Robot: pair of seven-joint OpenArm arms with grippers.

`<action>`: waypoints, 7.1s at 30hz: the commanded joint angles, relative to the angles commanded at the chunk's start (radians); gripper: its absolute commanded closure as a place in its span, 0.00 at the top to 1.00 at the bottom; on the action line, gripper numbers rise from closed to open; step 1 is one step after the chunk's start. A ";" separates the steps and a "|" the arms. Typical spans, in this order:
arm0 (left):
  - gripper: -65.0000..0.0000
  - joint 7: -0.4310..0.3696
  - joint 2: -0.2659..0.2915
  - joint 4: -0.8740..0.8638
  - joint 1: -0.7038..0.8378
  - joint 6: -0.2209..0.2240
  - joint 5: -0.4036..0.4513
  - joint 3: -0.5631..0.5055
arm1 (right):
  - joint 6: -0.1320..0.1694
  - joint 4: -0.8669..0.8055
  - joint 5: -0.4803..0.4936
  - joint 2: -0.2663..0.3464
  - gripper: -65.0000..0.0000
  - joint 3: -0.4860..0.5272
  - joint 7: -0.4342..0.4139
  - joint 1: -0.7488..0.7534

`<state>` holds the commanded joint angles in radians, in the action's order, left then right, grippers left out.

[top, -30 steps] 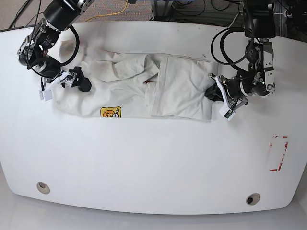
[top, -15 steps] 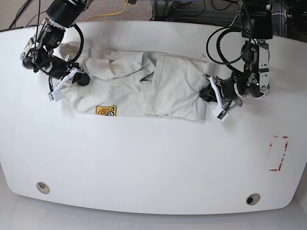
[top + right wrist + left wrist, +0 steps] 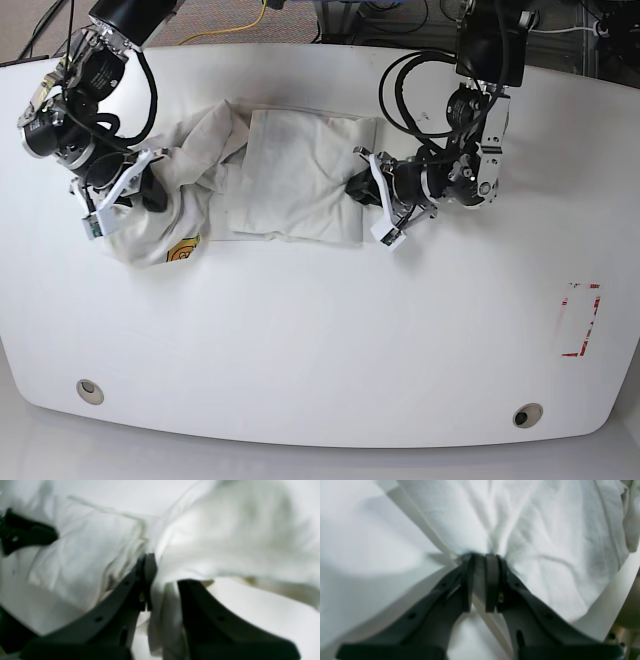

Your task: Layout the t-shirt on the table in an organized manner, then fold the t-shirt properly

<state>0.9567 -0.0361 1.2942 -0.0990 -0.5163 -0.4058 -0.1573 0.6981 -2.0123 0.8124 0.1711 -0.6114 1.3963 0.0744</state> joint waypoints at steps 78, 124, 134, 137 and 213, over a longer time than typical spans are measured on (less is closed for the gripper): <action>0.10 -0.043 0.091 -0.117 0.015 0.100 -0.008 0.005 | 0.000 -0.005 -0.046 -0.308 0.89 0.345 -0.036 -0.048; 0.10 -0.043 0.032 -0.117 0.012 0.095 -0.008 0.037 | 0.000 0.002 0.288 -0.121 0.42 0.028 0.000 0.207; 0.10 -0.043 0.032 -0.112 0.012 0.095 -0.008 0.037 | 0.000 0.003 0.069 -0.196 0.10 0.288 -0.050 0.180; 0.10 -0.043 0.032 -0.112 0.012 0.095 -0.008 0.037 | 0.000 0.003 0.000 -0.215 0.09 0.402 -0.127 0.173; 0.11 -0.037 -0.169 0.239 0.014 -0.109 -0.069 -0.305 | 0.000 0.763 -0.083 0.315 0.25 0.658 -0.931 -0.152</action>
<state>0.9198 -0.2048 1.5336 -0.0852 -0.6252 -0.4749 -0.4626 0.6981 -1.2497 0.7296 0.4856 0.0468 0.4657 -0.0775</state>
